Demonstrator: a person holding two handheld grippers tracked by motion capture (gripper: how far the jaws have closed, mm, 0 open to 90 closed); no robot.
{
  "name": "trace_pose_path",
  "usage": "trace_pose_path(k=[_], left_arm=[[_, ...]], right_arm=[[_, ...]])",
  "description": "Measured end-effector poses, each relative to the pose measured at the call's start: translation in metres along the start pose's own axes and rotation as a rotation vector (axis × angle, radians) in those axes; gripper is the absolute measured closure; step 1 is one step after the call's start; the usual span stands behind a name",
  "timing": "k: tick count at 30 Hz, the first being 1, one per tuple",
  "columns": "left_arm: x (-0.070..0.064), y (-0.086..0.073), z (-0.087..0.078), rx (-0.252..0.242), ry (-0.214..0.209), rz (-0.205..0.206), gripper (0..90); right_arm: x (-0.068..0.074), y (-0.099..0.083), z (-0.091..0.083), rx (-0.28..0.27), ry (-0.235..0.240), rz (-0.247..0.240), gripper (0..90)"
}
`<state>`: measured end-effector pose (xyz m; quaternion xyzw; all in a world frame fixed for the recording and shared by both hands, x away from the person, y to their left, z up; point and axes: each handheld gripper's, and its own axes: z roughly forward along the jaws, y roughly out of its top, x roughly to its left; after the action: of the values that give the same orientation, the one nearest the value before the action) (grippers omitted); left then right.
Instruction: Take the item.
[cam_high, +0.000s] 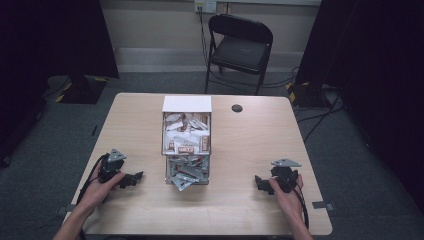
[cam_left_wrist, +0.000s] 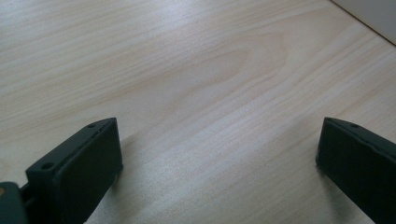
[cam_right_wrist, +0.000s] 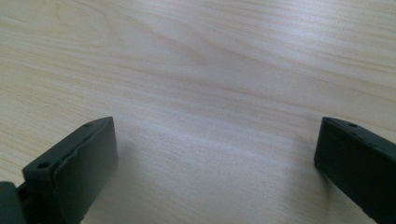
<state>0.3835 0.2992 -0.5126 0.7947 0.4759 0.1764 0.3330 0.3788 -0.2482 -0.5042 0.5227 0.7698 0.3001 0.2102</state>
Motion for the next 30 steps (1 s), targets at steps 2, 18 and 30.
trace_pose_path(k=[2, 18, 30], left_arm=[[0.000, 0.000, 0.000, 0.000, -0.001, 0.001, 0.0], [0.000, 0.000, 0.000, 0.000, -0.001, 0.002, 0.0], [0.000, 0.000, 0.000, 0.000, 0.000, 0.002, 0.0]], right_arm=[[0.000, 0.000, 0.000, 0.000, -0.003, 0.003, 0.0], [-0.003, 0.006, -0.012, -0.060, 0.053, 0.076, 21.2], [0.014, 0.015, -0.021, -0.118, 0.157, 0.013, 33.0]])
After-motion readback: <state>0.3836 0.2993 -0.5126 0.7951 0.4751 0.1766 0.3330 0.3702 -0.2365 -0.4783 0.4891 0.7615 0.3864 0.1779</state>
